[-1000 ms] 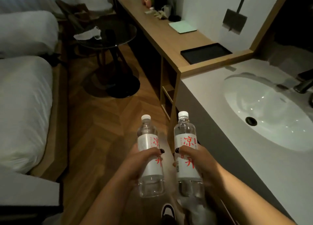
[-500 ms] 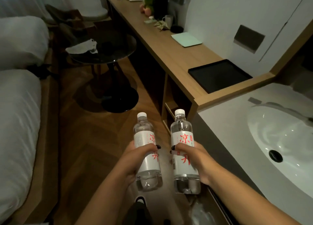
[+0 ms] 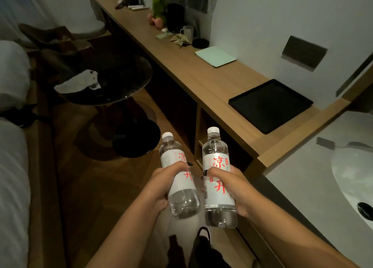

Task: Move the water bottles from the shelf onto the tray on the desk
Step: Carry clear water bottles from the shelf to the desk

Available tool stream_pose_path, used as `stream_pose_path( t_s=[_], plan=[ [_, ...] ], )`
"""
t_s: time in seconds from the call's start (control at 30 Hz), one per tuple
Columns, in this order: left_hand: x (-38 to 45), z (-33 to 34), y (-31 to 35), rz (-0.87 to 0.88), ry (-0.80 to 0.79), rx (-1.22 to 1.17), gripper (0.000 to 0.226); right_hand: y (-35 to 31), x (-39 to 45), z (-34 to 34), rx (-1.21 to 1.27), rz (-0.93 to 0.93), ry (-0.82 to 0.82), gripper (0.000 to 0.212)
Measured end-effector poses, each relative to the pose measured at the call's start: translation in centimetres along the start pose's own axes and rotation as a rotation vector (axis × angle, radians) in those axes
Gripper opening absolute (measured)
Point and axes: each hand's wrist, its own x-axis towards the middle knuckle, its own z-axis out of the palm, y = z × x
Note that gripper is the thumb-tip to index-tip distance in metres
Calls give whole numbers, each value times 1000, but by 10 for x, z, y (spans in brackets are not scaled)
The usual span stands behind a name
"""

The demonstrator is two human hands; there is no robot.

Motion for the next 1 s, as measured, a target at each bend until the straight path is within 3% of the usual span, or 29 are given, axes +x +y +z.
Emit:
stream_pose_path(
  t_s=[0.3, 0.4, 0.63, 0.83, 1.0],
  plan=[
    [93, 27, 85, 12, -42, 85, 20, -73, 107, -12, 34, 13, 95, 36],
    [119, 31, 109, -10, -60, 93, 29, -101, 137, -11, 47, 18, 81, 33],
    [180, 32, 169, -35, -109, 90, 26, -151, 200, 0, 28, 31, 112, 27],
    [244, 19, 223, -75, -170, 134, 37, -183, 256, 17, 149, 50, 187, 28],
    [293, 9, 265, -125, -275, 163, 26, -207, 299, 33, 237, 22, 274, 29]
  ],
)
